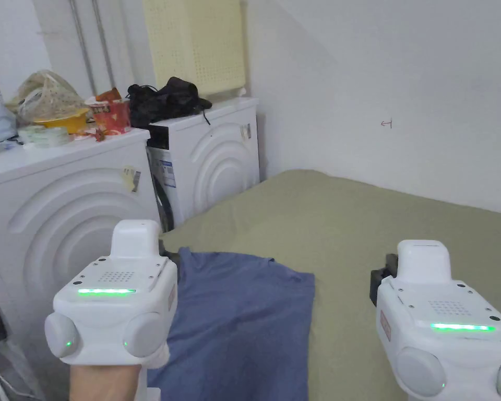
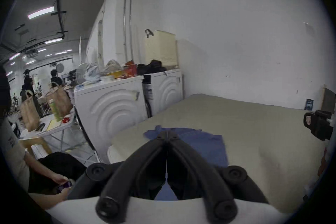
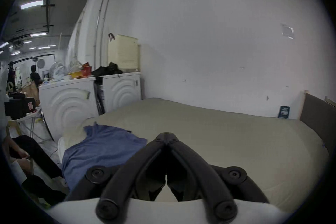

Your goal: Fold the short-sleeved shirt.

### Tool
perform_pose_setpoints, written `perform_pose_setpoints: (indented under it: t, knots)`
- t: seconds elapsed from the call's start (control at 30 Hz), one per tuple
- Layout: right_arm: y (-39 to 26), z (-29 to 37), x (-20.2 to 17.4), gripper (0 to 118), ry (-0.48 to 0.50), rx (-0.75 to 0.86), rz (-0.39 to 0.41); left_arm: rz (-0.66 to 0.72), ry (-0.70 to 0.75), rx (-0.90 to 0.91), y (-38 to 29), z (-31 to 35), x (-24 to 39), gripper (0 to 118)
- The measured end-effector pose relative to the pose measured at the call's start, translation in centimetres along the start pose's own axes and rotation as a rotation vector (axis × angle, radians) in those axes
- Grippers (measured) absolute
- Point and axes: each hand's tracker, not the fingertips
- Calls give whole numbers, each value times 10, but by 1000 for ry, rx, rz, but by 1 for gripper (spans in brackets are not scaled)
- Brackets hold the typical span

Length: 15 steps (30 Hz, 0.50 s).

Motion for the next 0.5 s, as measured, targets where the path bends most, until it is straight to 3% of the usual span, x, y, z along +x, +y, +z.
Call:
perform_pose_setpoints:
  t: [0.23,0.5]
  knots:
    - [-2,-8,-4,0,5,-12,18,-10,-17,-14,-5,-7,14,1]
    - [-28,-38,-6,0,9,-77,28,-23,-103,-159,-29,-90,49,1]
